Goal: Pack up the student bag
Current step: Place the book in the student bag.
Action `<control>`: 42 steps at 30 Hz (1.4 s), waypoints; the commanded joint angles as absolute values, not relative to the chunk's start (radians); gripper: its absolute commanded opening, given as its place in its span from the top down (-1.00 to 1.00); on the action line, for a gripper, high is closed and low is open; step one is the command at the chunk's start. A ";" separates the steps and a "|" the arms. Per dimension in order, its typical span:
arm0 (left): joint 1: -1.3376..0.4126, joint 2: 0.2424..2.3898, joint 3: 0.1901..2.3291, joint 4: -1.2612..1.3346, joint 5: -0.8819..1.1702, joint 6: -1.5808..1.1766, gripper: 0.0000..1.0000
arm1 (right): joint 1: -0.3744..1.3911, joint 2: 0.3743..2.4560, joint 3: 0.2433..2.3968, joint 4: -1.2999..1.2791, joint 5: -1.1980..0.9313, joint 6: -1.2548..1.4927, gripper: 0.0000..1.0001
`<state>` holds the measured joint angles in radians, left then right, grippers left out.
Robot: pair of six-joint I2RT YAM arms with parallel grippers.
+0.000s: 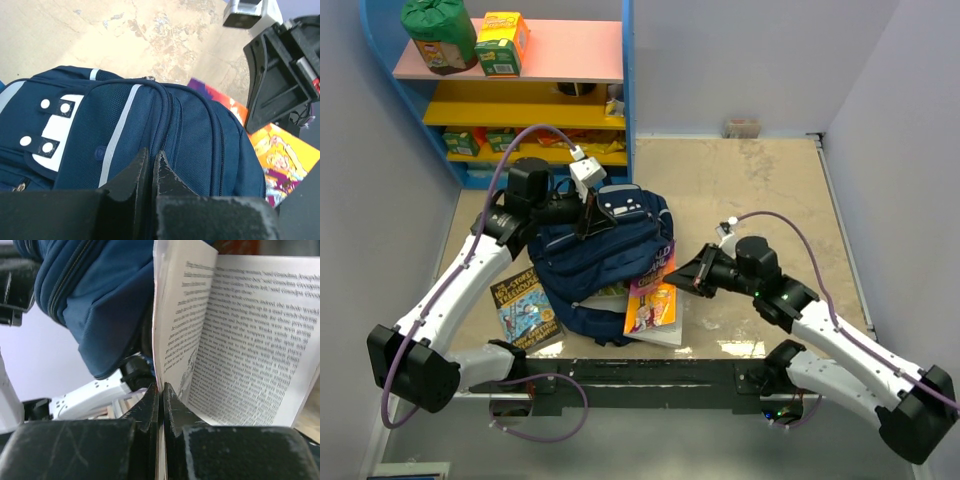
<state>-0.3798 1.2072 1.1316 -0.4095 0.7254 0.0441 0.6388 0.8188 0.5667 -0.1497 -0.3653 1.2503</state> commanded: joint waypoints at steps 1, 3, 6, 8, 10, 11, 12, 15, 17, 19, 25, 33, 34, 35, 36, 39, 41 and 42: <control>-0.359 1.158 1.155 -0.210 0.762 -0.027 1.00 | 0.704 0.867 0.560 0.107 -0.353 1.334 1.00; -0.359 1.154 1.161 -0.221 0.781 -0.026 1.00 | 0.721 0.910 0.554 0.146 -0.307 1.348 1.00; -0.359 1.144 1.172 -0.259 0.788 -0.012 1.00 | 0.724 0.959 0.564 0.156 -0.148 1.348 1.00; -0.359 1.137 1.172 -0.290 0.808 -0.006 1.00 | 0.724 0.989 0.566 0.175 -0.025 1.358 1.00; -0.359 1.121 1.164 -0.307 0.831 -0.005 1.00 | 0.736 1.052 0.578 0.198 0.085 1.351 1.00; -0.359 1.115 1.160 -0.320 0.836 -0.006 1.00 | 0.741 1.075 0.601 0.205 0.115 1.350 1.00; -0.359 1.105 1.145 -0.324 0.838 0.021 1.00 | 0.755 1.128 0.615 0.213 0.147 1.350 1.00; -0.359 1.089 1.120 -0.339 0.831 0.035 1.00 | 0.808 1.216 0.655 0.264 0.216 1.370 1.00; -0.359 1.085 1.115 -0.350 0.827 0.051 1.00 | 0.847 1.331 0.719 0.265 0.213 1.350 1.00; -0.359 1.077 1.112 -0.351 0.822 0.066 1.00 | 0.900 1.444 0.799 0.206 0.186 1.329 1.00; -0.359 1.081 1.117 -0.365 0.819 0.089 1.00 | 0.968 1.470 0.767 0.133 0.133 1.256 0.47; -0.359 1.095 1.118 -0.354 0.802 0.094 1.00 | 0.968 1.236 0.695 0.072 0.158 1.164 -0.25; -0.359 1.095 1.118 -0.351 0.801 0.089 1.00 | 0.968 1.227 0.677 0.074 0.150 1.163 -0.14; -0.359 1.095 1.118 -0.350 0.799 0.089 1.00 | 0.968 1.221 0.667 0.081 0.140 1.151 0.00; -0.359 1.095 1.118 -0.347 0.796 0.086 1.00 | 0.971 1.218 0.655 0.107 0.130 1.149 0.50; -0.359 1.098 1.118 -0.345 0.788 0.081 1.00 | 1.005 1.248 0.620 0.170 0.121 1.134 1.00; -0.359 1.101 1.121 -0.344 0.787 0.083 1.00 | 1.052 1.282 0.615 0.201 0.126 1.108 1.00; -0.359 1.104 1.124 -0.345 0.784 0.081 1.00 | 1.069 1.325 0.621 0.248 0.120 1.091 1.00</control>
<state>-0.3611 1.1316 1.0840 -0.4686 0.7586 0.0975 0.9970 1.2438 0.6331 0.1287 0.1249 1.1622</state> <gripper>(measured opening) 0.058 0.009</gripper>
